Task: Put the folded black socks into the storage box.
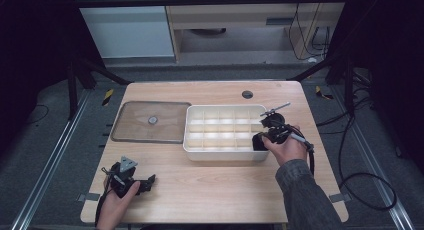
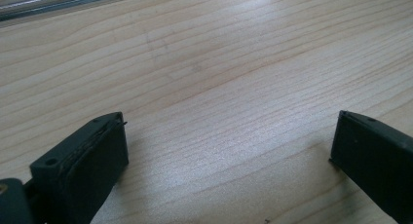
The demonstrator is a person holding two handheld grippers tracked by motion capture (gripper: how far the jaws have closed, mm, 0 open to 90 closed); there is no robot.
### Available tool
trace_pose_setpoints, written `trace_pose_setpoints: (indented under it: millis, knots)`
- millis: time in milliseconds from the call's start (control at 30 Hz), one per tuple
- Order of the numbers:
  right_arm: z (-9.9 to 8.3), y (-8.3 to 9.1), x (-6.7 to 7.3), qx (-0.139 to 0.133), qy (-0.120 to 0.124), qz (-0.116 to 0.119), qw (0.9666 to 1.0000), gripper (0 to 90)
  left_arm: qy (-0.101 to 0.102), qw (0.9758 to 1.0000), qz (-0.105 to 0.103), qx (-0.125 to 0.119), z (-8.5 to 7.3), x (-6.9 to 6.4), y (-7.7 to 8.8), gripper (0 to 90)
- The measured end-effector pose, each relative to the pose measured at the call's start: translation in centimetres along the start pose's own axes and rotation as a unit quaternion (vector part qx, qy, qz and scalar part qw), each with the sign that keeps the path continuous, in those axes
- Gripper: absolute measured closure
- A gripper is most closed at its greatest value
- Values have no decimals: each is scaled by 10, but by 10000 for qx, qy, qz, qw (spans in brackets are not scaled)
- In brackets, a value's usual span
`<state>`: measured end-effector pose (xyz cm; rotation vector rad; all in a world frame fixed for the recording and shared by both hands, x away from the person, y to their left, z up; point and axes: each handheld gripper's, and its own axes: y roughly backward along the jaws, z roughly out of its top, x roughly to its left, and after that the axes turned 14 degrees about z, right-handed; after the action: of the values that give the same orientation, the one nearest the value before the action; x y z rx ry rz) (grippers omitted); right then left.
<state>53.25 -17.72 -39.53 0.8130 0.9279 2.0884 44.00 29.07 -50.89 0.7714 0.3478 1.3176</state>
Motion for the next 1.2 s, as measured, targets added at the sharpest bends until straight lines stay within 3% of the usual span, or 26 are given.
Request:
trace_pose_setpoints:
  millis: [67, 200, 667, 733, 800, 1033, 1200]
  knots:
    - [2, 8, 2, -287, 83, 34, 9995, 900, 0, 10000, 0, -1, 0, 0, 0, 0]
    - [5, 18, 6, -585, 161, 56, 9981, 900, -4, 10000, -2, 0, 0, 0, 0, 0]
    - [11, 41, 26, -1150, 453, 304, 9919, 900, -13, 10000, -21, -5, 0, 0, 0, 0]
    - [10, 43, 27, -1247, 449, 348, 9906, 823, -13, 10000, -21, -7, 0, 0, 0, 0]
    - [8, 44, 28, -1298, 436, 385, 9898, 680, -17, 10000, -25, -8, 0, 0, 0, 0]
    - [4, 49, 34, -1572, 550, 108, 9860, 269, -38, 10000, -43, -16, -1, -1, 1, 0]
    - [2, 50, 39, -1641, 683, 147, 9840, 91, -38, 10000, -44, -15, -1, -1, 1, 0]
